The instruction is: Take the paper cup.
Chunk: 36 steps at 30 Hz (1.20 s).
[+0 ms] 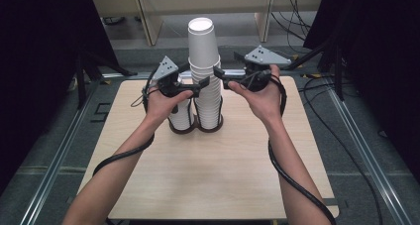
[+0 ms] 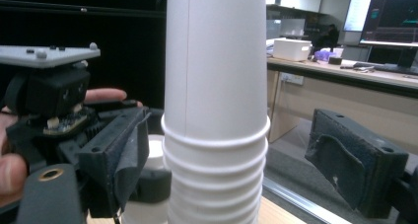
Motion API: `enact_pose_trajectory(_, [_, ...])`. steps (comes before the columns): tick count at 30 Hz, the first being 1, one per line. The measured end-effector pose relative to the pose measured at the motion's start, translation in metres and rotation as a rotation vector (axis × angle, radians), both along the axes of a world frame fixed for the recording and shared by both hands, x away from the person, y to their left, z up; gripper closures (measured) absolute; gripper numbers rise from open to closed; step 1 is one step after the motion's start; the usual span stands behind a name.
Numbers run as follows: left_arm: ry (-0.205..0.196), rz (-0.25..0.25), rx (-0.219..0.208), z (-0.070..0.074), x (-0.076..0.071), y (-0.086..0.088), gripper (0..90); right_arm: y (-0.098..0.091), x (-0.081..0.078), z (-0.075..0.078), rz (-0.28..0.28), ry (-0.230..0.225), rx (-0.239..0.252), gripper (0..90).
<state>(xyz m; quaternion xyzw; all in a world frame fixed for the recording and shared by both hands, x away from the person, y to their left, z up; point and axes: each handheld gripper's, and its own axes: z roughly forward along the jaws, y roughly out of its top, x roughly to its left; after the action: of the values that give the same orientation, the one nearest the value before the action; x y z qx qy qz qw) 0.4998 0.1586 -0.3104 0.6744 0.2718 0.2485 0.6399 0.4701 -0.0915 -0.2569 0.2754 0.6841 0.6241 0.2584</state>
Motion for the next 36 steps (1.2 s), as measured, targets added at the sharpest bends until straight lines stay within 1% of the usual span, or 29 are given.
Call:
enact_pose_trajectory(1, [-0.002, 0.001, -0.003, 0.002, 0.002, -0.001, 7.1, 0.005, 0.007, 0.004, 0.006, -0.007, -0.005, 16.2])
enact_pose_trajectory(3, [-0.003, 0.003, -0.001, 0.002, 0.002, -0.001, 6.1, 0.007, 0.008, 0.005, 0.008, 0.002, 0.001, 15.8])
enact_pose_trajectory(4, [-0.002, 0.002, 0.002, 0.004, 0.003, -0.002, 5.5, 0.013, 0.013, 0.010, 0.012, -0.008, -0.005, 15.1])
enact_pose_trajectory(6, [0.000, 0.003, 0.002, 0.004, 0.004, -0.002, 5.9, 0.019, 0.015, 0.016, 0.018, -0.010, 0.003, 15.0])
enact_pose_trajectory(7, [0.000, 0.005, -0.002, 0.004, 0.005, -0.003, 5.9, 0.019, 0.015, 0.016, 0.018, -0.010, 0.003, 15.0])
enact_pose_trajectory(8, [-0.001, 0.009, 0.005, 0.004, 0.006, -0.004, 5.6, 0.025, 0.019, 0.022, 0.021, -0.012, 0.007, 14.8])
enact_pose_trajectory(9, [-0.001, 0.009, 0.005, 0.004, 0.006, -0.004, 5.2, 0.027, 0.023, 0.025, 0.018, -0.022, -0.003, 14.6])
enact_pose_trajectory(10, [0.004, 0.012, -0.003, 0.005, 0.007, -0.005, 4.9, 0.030, 0.025, 0.027, 0.017, -0.021, -0.005, 14.6])
enact_pose_trajectory(14, [-0.001, 0.019, 0.001, 0.004, 0.008, -0.006, 4.7, 0.039, 0.032, 0.035, 0.017, -0.021, 0.001, 14.0])
enact_pose_trajectory(15, [0.000, 0.018, 0.002, 0.004, 0.008, -0.006, 4.9, 0.041, 0.034, 0.036, 0.015, -0.023, -0.006, 13.2])
enact_pose_trajectory(19, [-0.001, 0.022, -0.006, 0.004, 0.008, -0.006, 6.6, 0.048, 0.038, 0.039, 0.022, -0.018, -0.010, 11.2])
enact_pose_trajectory(20, [-0.002, 0.023, -0.007, 0.005, 0.008, -0.006, 7.0, 0.051, 0.041, 0.039, 0.017, -0.020, -0.025, 10.3])
enact_pose_trajectory(23, [-0.007, 0.026, -0.002, 0.005, 0.008, -0.005, 8.5, 0.054, 0.045, 0.039, 0.016, -0.009, -0.022, 10.0])
enact_pose_trajectory(25, [-0.007, 0.026, -0.003, 0.005, 0.008, -0.005, 8.6, 0.054, 0.046, 0.039, 0.013, -0.015, -0.026, 9.9])
enact_pose_trajectory(27, [-0.008, 0.027, 0.001, 0.005, 0.008, -0.005, 8.5, 0.054, 0.049, 0.038, 0.010, -0.016, -0.022, 10.0])
enact_pose_trajectory(28, [-0.008, 0.026, 0.001, 0.005, 0.008, -0.005, 8.5, 0.055, 0.049, 0.037, 0.014, -0.005, -0.016, 10.0])
enact_pose_trajectory(29, [-0.008, 0.025, 0.000, 0.005, 0.008, -0.005, 8.5, 0.055, 0.051, 0.037, 0.011, -0.013, -0.020, 10.0])
enact_pose_trajectory(31, [-0.008, 0.025, -0.001, 0.006, 0.009, -0.005, 8.4, 0.056, 0.051, 0.038, 0.019, -0.011, -0.011, 10.3])
enact_pose_trajectory(32, [-0.009, 0.026, 0.002, 0.006, 0.009, -0.006, 8.3, 0.056, 0.052, 0.041, 0.020, -0.013, 0.002, 11.5])
enact_pose_trajectory(34, [-0.010, 0.026, 0.002, 0.007, 0.009, -0.006, 8.1, 0.056, 0.053, 0.044, 0.020, -0.019, 0.007, 14.0])
enact_pose_trajectory(35, [-0.011, 0.028, 0.004, 0.007, 0.009, -0.006, 8.1, 0.055, 0.054, 0.045, 0.018, -0.032, 0.011, 15.1])
enact_pose_trajectory(36, [-0.011, 0.029, 0.006, 0.007, 0.009, -0.006, 8.0, 0.055, 0.054, 0.046, 0.021, -0.028, 0.016, 15.5])
